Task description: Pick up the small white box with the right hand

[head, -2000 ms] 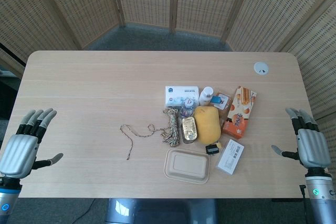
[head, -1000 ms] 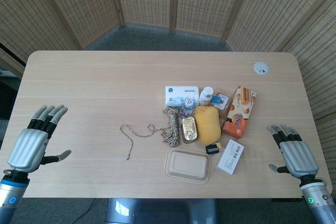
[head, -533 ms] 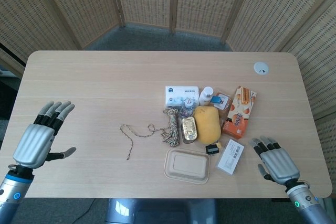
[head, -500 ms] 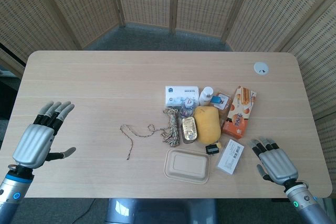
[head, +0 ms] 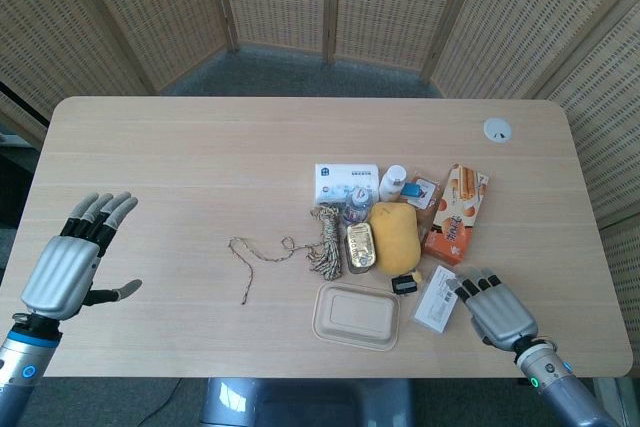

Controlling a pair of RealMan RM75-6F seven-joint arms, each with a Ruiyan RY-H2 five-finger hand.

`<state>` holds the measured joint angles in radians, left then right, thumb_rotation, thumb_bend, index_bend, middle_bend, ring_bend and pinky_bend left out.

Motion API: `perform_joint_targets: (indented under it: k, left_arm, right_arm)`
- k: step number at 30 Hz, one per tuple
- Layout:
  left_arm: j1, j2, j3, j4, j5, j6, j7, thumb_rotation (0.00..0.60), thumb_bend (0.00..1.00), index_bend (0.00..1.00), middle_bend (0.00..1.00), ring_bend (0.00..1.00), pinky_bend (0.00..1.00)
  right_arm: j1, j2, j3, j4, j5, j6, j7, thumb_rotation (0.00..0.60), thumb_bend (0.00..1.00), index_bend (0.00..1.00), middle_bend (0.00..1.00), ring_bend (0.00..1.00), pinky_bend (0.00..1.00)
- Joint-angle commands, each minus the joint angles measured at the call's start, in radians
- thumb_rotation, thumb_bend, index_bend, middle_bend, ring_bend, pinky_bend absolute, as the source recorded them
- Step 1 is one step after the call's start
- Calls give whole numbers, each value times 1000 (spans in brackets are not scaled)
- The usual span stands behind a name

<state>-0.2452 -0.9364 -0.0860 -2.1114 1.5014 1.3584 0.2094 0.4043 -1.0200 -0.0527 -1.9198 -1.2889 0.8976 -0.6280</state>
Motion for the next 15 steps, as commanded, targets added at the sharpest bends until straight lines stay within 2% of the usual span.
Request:
perform_joint_targets:
  k: [1, 15]
  left_arm:
    - [-2, -2, 1, 5, -2, -2, -6, 600, 155, 0, 0, 0, 0]
    - [-7, -15, 3, 36, -10, -8, -47, 600, 154, 0, 0, 0, 0]
  right_arm:
    - [34, -25, -5, -10, 39, -28, -55, 600, 589, 0, 0, 0, 0]
    - [120, -85, -20, -45, 155, -30, -203, 600, 579, 0, 0, 0, 0]
